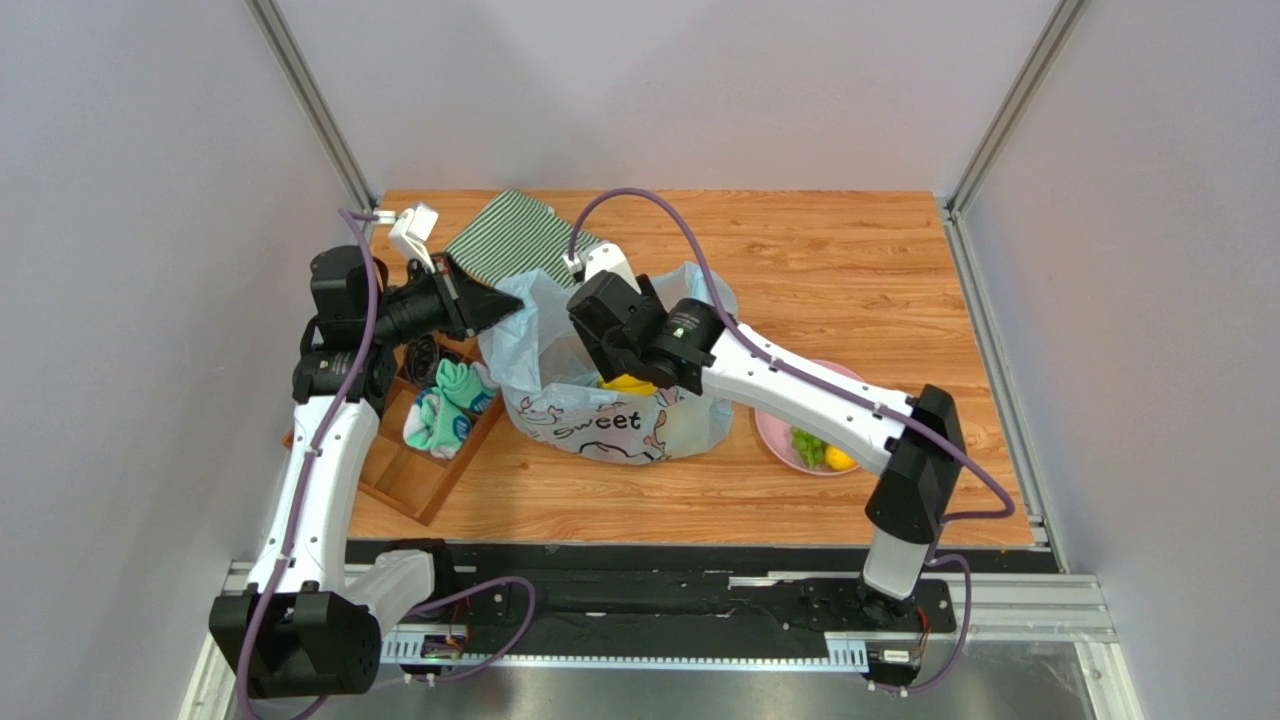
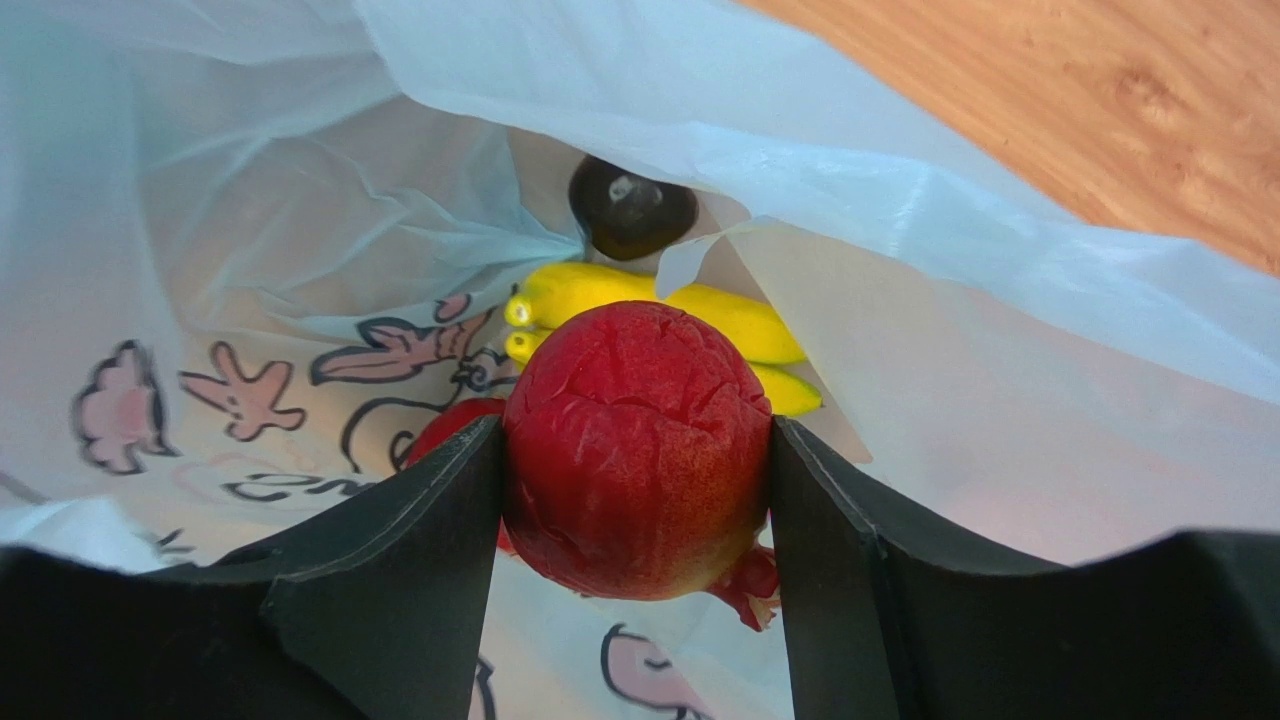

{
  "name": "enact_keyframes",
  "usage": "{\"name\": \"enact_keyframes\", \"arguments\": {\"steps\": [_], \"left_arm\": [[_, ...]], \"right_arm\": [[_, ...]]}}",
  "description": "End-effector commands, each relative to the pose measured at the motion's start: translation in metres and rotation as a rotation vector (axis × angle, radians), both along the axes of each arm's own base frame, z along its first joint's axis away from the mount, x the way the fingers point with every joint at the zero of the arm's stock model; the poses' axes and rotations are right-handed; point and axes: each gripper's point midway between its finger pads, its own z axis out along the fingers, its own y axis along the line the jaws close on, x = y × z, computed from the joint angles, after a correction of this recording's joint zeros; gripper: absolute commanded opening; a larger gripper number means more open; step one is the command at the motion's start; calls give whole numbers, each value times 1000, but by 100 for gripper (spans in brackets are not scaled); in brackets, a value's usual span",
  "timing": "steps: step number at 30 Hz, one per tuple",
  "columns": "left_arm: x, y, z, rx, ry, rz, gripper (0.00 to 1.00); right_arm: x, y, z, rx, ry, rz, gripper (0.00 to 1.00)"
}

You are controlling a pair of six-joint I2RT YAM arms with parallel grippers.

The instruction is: Place the fruits into the plastic bag

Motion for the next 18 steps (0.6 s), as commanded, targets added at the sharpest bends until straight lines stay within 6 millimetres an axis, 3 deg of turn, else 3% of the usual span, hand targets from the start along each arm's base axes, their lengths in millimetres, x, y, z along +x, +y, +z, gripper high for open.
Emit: {"name": "enact_keyframes", "arguments": {"steps": [1,10,13,14,18], "left_arm": [[1,2,7,12,-49,3,0],[3,6,6,39,-53,25,0],[4,7,5,43,-51,28,0],[4,7,4,45,-44,29,0],[6,7,2,52,-41,26,0]], "right_arm": [[14,-6,-5,-29,-1,-64,41],[16,-4,-61,-98,127,-60,55],[13,-4,-72,-116,163,-43,68],[13,-4,-73,-118,170,-36,76],[8,2,-77,-90,220,3,89]]}}
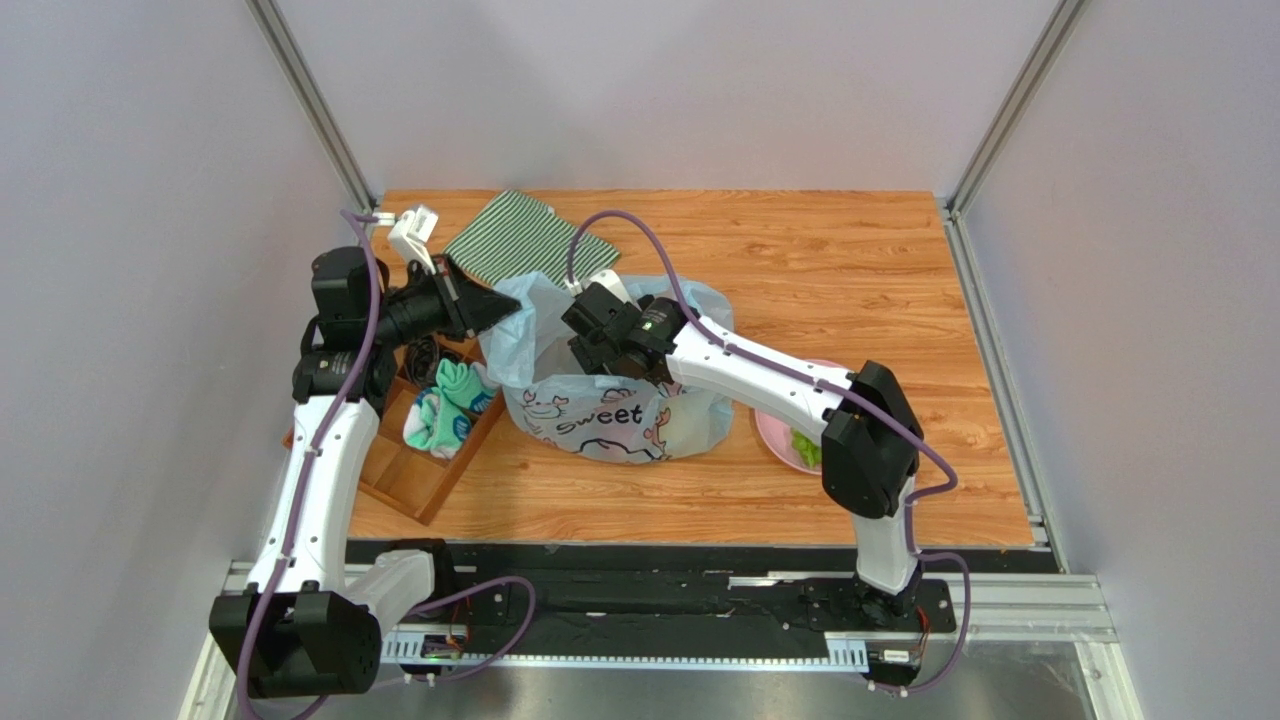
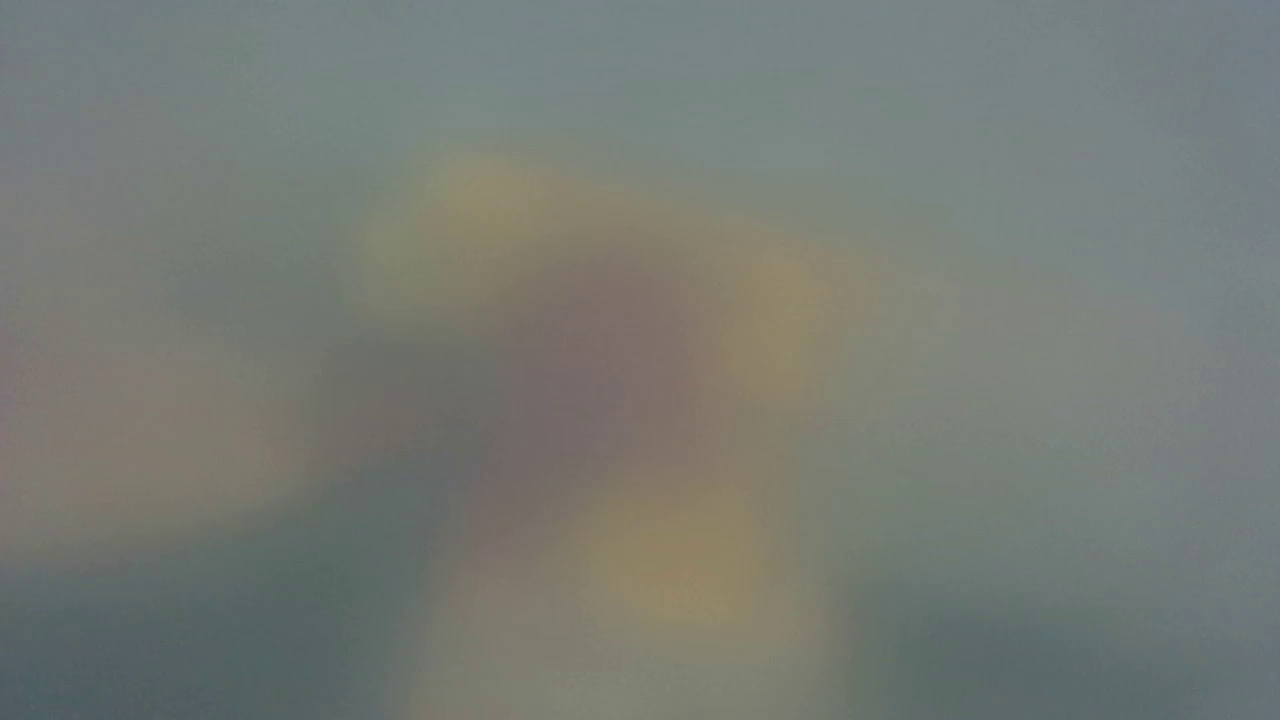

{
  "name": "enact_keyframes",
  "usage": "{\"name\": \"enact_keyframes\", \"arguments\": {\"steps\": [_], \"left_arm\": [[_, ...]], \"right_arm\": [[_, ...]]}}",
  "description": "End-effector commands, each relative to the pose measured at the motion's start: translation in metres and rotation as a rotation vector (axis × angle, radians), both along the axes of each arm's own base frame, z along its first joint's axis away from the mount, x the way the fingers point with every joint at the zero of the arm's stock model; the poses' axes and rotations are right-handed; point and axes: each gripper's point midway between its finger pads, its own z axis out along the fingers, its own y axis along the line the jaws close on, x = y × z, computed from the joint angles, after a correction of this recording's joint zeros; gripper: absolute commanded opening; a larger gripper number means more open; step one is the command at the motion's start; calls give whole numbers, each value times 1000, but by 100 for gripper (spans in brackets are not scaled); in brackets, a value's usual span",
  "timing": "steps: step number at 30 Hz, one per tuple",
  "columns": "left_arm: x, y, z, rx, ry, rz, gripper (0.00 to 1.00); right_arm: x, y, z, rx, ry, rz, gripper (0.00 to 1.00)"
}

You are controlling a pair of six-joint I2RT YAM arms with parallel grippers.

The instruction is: Place the fruits into the plastic bag

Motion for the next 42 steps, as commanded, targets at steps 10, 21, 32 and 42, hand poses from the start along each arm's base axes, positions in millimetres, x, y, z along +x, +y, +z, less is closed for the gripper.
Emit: {"name": "enact_keyframes", "arguments": {"steps": [10,21,32,42], "left_arm": [[5,3,4,30,-35,-2,0],[7,4,2,29,-28,-4,0],[5,2,4,25,-33,-7,0],[6,0,1,5,-8,-24,0]], "right_arm": [[-2,19,22,112,47,58,96],[-3,18,47,163,12,65,94],[-37,56,154,486,-206,340,93],[-64,5,256,724,-481,337,93]]}}
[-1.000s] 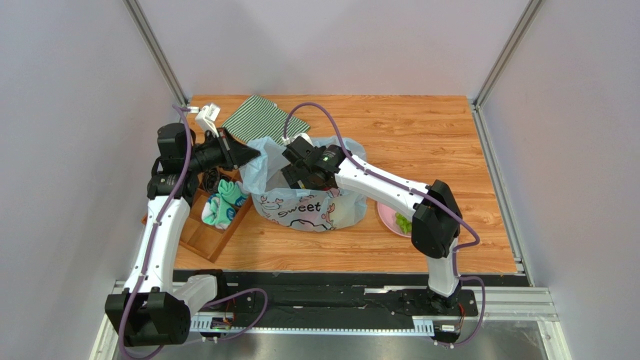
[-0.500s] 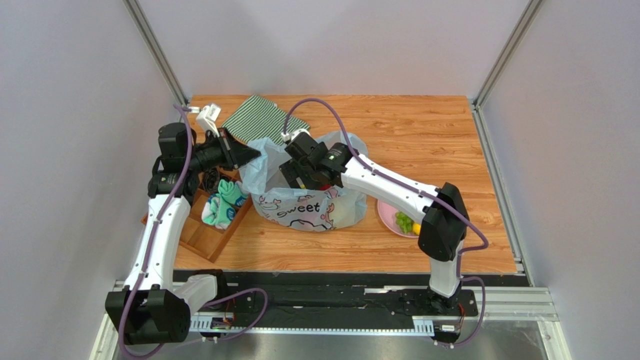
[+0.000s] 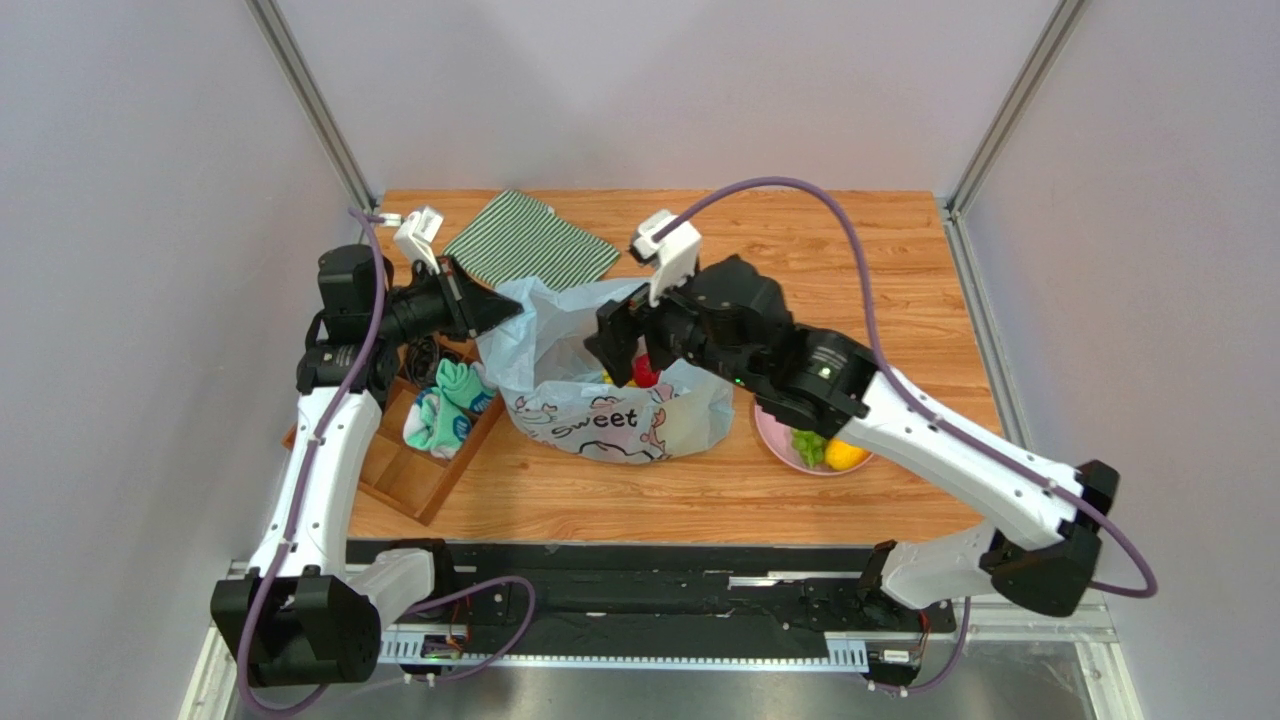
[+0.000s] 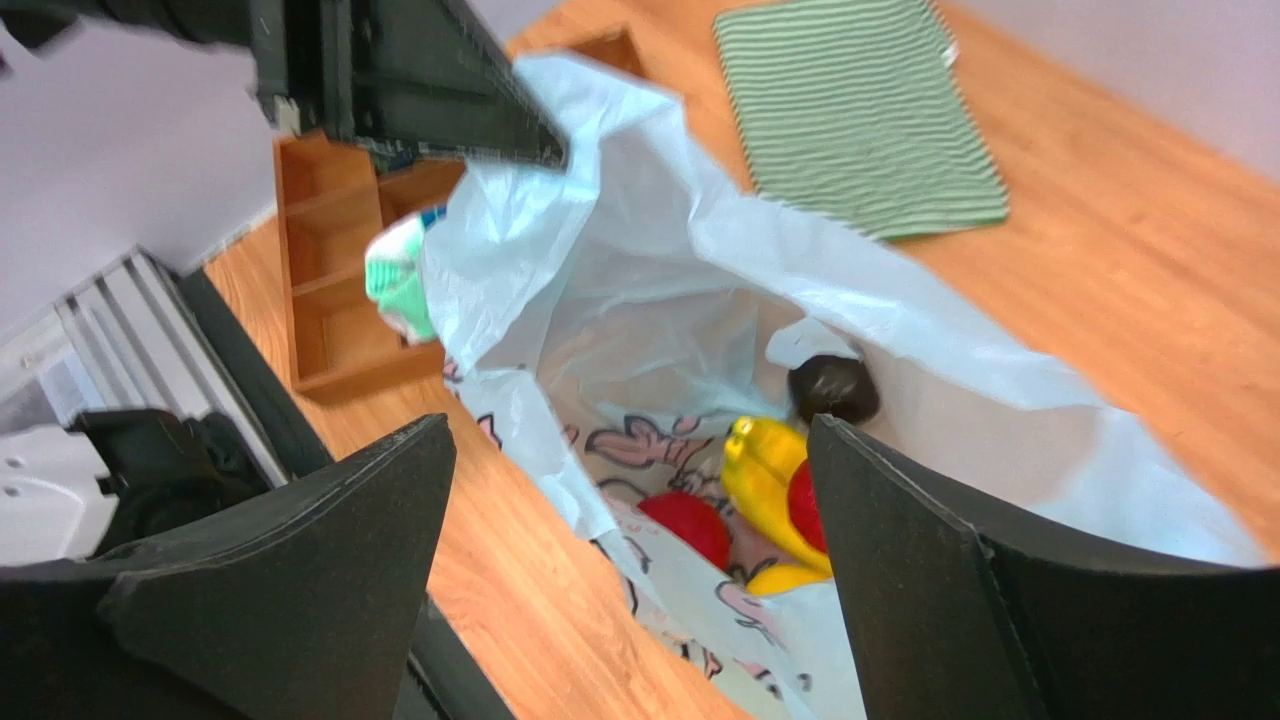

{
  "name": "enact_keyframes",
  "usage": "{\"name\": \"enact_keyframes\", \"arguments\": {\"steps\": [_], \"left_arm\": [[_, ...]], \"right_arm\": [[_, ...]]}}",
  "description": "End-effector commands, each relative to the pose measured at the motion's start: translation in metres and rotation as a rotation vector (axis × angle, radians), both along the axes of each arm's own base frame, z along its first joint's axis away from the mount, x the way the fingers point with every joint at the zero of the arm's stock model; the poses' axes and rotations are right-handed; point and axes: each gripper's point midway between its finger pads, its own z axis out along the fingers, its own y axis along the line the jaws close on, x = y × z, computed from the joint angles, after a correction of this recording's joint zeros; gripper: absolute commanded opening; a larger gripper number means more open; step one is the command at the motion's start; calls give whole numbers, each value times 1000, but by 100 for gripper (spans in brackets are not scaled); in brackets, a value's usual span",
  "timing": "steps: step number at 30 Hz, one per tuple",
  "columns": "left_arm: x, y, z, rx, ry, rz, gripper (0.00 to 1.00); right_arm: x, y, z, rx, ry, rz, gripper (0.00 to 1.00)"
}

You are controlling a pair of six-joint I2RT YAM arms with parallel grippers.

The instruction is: Place the fruits into the plastic bag

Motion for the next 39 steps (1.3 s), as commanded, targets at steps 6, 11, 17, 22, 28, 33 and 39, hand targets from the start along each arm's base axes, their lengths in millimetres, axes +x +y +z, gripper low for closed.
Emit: {"name": "enact_keyframes", "arguments": {"steps": [6,11,17,22,28,33,39], "left_arm": [[2,0,12,-2,-43,-13,0],[1,0,13,0,-47,-12,0],[0,0,13,-3,-47,-12,0],[-1,-1,16,-5,-56,-16,0],[-1,-1,16,-7,-54,-17,0],[-1,-1,16,-8,-51,-17,0],[0,-1,15,-10,-46,-14,0]], "right_arm": [[12,-57,56,110,-143,-202,89],[13,-98,69,167,-147,-326,88],[48,-163,25,189,24,-519,85],[66,-202,-35,189,176,-642,81],[67,-240,-88,153,277,-769,79],[57,-262,-145,4,379,-882,76],[40,-269,-199,-129,512,-913,67]]}}
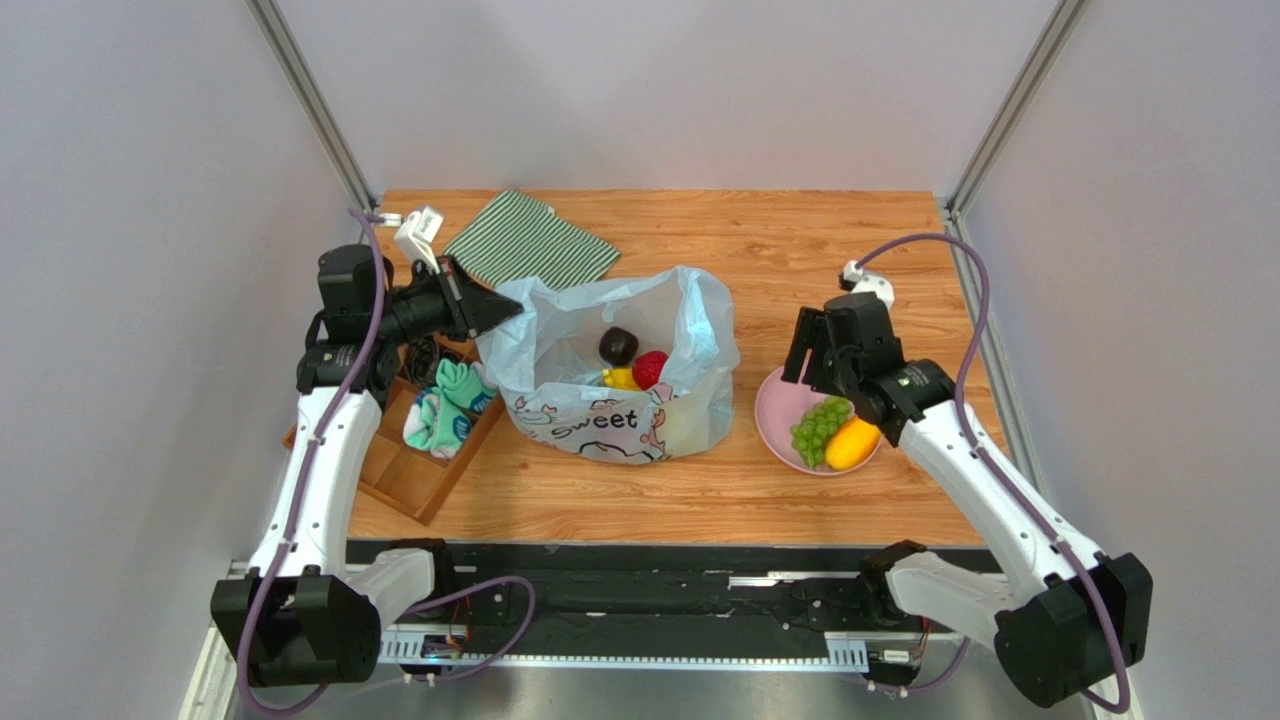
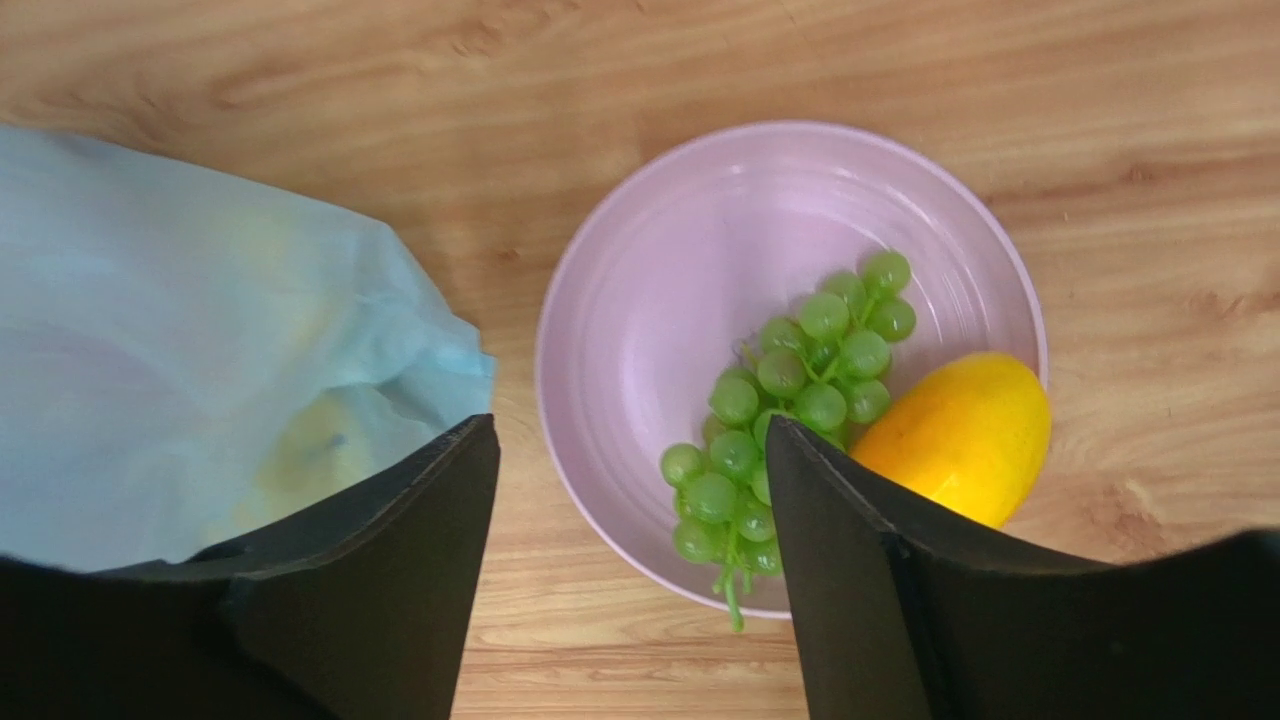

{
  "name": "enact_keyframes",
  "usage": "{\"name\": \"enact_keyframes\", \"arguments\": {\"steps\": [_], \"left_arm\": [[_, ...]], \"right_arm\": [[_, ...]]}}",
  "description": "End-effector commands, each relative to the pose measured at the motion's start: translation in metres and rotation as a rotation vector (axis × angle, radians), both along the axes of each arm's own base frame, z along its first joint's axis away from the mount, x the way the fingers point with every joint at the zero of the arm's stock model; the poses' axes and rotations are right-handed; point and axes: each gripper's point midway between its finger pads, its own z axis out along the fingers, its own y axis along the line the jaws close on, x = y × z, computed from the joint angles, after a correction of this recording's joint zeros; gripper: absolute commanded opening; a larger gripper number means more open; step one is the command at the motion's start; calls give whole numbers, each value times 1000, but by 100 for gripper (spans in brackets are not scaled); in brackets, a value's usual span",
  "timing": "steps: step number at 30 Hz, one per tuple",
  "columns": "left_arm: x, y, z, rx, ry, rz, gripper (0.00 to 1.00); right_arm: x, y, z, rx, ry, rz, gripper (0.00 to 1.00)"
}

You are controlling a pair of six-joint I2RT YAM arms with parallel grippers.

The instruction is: Place the fruits into the plastic bag

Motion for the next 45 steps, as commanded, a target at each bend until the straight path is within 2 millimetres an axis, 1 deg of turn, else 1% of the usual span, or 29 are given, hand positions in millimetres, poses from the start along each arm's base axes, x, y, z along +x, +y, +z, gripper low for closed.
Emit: {"name": "enact_keyframes", "arguments": {"steps": [1,2,3,7,9,12,19,25,32,38,45], "left_arm": [[0,-1,14,-7,-48,-15,0],[0,-1,14,-7,-47,-14,0],[0,-1,14,-8,-46,-15,0],[0,0,13,-7,-43,-12,0],[0,-1,13,-8,-44,-15,0],[0,-1,13,-9,-42,-15,0],[0,-1,13,-11,-41,-17,0],[0,-1,13,-13,-40,-18,0],[0,-2,13,-16,-38,-20,0],[0,-2,12,-17,-36,-22,0],[0,-2,12,-16,-36,-19,0]], "right_arm": [[-13,-5,-30,-38,108,-32,66],[-15,-6,-38,-52,131,-34,65],[-16,-5,-43,-57,141,-30,63],[-21,7,-62,-69,191,-9,59],[-24,7,-74,-97,230,-9,57],[-25,6,-85,-141,265,-18,56],[-25,2,-89,-169,271,-43,56],[-28,-1,-98,-193,303,-46,51],[-30,-6,-100,-224,308,-61,48],[-34,-8,-106,-235,327,-69,41],[-36,-11,-110,-247,341,-72,37]]}}
